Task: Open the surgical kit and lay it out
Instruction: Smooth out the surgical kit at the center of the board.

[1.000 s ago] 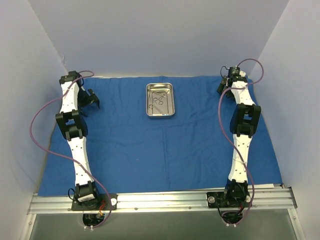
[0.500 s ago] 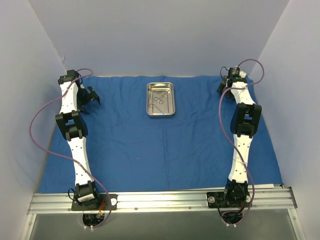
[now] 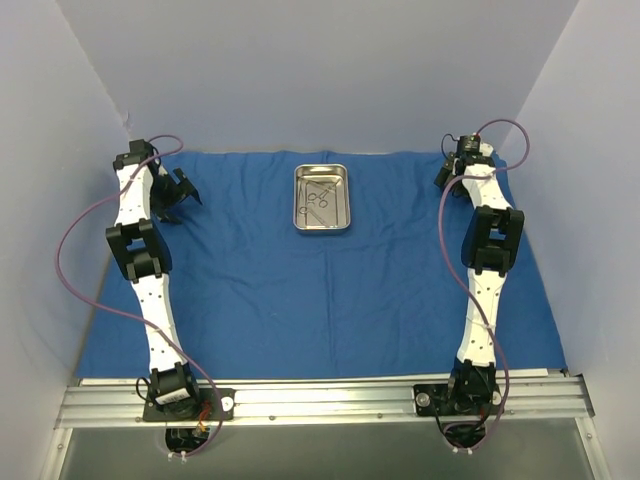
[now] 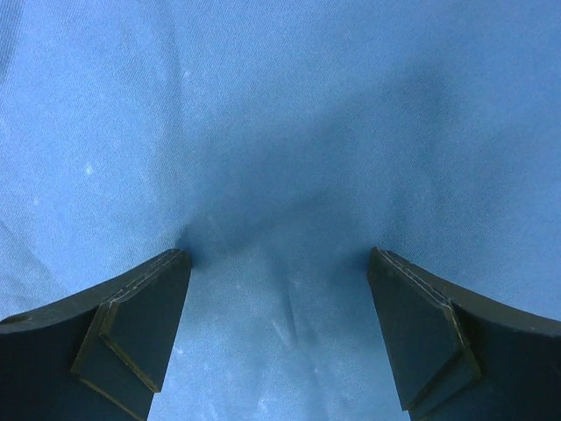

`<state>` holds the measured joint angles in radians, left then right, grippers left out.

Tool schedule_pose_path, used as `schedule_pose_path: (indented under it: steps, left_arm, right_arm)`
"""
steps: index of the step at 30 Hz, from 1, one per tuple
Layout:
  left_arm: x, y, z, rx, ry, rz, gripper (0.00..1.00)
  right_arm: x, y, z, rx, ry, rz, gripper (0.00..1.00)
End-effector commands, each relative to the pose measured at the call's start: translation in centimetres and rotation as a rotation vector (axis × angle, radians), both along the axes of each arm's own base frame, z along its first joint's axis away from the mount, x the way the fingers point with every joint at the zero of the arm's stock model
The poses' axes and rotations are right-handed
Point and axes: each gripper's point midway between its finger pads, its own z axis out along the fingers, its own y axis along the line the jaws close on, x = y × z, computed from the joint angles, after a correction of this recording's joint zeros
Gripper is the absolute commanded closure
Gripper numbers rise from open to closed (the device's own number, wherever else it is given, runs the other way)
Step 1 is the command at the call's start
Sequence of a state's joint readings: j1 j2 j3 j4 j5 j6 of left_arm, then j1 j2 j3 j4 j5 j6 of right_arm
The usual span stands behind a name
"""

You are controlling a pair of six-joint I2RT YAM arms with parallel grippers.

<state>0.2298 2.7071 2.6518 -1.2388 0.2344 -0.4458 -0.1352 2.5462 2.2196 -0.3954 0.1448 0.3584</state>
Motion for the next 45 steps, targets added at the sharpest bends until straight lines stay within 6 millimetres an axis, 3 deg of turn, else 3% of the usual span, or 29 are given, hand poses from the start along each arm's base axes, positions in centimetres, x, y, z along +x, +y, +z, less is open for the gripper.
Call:
schedule_pose_path:
  steps: [1,6,10,13,15,16,17,18,19,20,21,22,23,25,27,30,37,41,42,43,44,45]
  left_arm:
    - [0.7,0.1,-5.0,-0.008,0.006,-0.009,0.04]
    - [0.0,0.4,-3.3,0.014,0.004,-0.02,0.05]
    - [0.0,0.9,-0.6,0.035,-0.035,-0.02,0.06]
    - [0.5,1.0,2.7,0.049,-0.097,-0.013,0.06]
    - [0.9,0.8,5.9,0.061,-0.164,-0.014,0.06]
    - [0.9,1.0,7.0,0.081,-0.179,-0.008,0.06]
    - [0.9,1.0,9.0,0.101,-0.215,-0.006,0.06]
    - [1.0,0.8,10.1,0.117,-0.236,-0.01,0.06]
    - [0.7,0.8,10.5,0.133,-0.237,-0.008,0.06]
    - [0.6,0.7,12.5,0.148,-0.277,-0.004,0.06]
    - [0.9,0.5,13.4,0.157,-0.309,-0.004,0.06]
    - [0.6,0.3,13.3,0.154,-0.308,-0.004,0.06]
    - [0.4,0.2,14.6,0.157,-0.336,-0.002,0.06]
    - [0.5,-0.1,15.5,0.154,-0.362,0.004,0.06]
    - [0.4,-0.6,16.2,0.132,-0.377,0.006,0.06]
    - [0.1,-1.6,15.8,0.121,-0.36,0.0,0.06]
    - [-0.9,-3.5,14.7,0.088,-0.318,-0.018,0.06]
    - [-2.2,-4.5,14.5,0.129,-0.288,-0.066,0.06]
    - [-2.7,-5.0,14.3,0.146,-0.273,-0.082,0.06]
    - [-3.9,-4.8,12.4,0.163,-0.216,-0.075,0.06]
    - [-4.5,-4.8,12.7,0.169,-0.222,-0.064,0.06]
    - [-5.2,-4.7,11.9,0.167,-0.197,-0.043,0.06]
  right_arm:
    - [-5.7,1.0,-6.4,0.089,0.258,-0.02,0.14]
    - [-4.7,1.2,-4.6,0.093,0.225,0.015,0.13]
    - [-2.9,1.9,-0.7,0.113,0.14,0.048,0.12]
    - [-1.7,2.3,4.1,0.122,0.049,0.062,0.1]
    - [-0.9,2.3,8.9,0.107,-0.053,0.068,0.09]
    - [-0.8,2.4,12.4,0.097,-0.116,0.072,0.08]
    - [-0.6,2.3,14.3,0.088,-0.16,0.073,0.07]
    - [-0.7,2.2,16.2,0.078,-0.197,0.076,0.06]
    - [-1.0,2.1,19.7,0.055,-0.262,0.089,0.05]
    - [-0.9,2.0,21.4,0.036,-0.303,0.092,0.02]
    - [-1.3,1.8,22.5,0.02,-0.323,0.087,0.01]
    - [-1.9,1.8,25.1,0.003,-0.369,0.084,0.01]
    - [-2.1,1.6,26.1,-0.01,-0.389,0.08,0.0]
    - [-3.1,0.8,27.8,-0.032,-0.414,0.053,0.0]
    - [-3.6,-0.2,28.4,-0.033,-0.431,0.019,0.0]
    - [-4.1,-0.7,27.7,0.006,-0.419,-0.025,0.02]
    - [-3.0,1.9,25.1,0.127,-0.362,0.04,0.04]
    - [-4.0,2.7,22.4,0.149,-0.284,0.043,0.04]
    - [-4.7,2.8,20.5,0.152,-0.231,0.034,0.04]
    - [-5.4,2.9,19.8,0.148,-0.203,0.025,0.04]
    - [-6.1,2.8,18.6,0.151,-0.171,0.017,0.06]
    - [-7.5,3.1,15.4,0.169,-0.088,0.009,0.07]
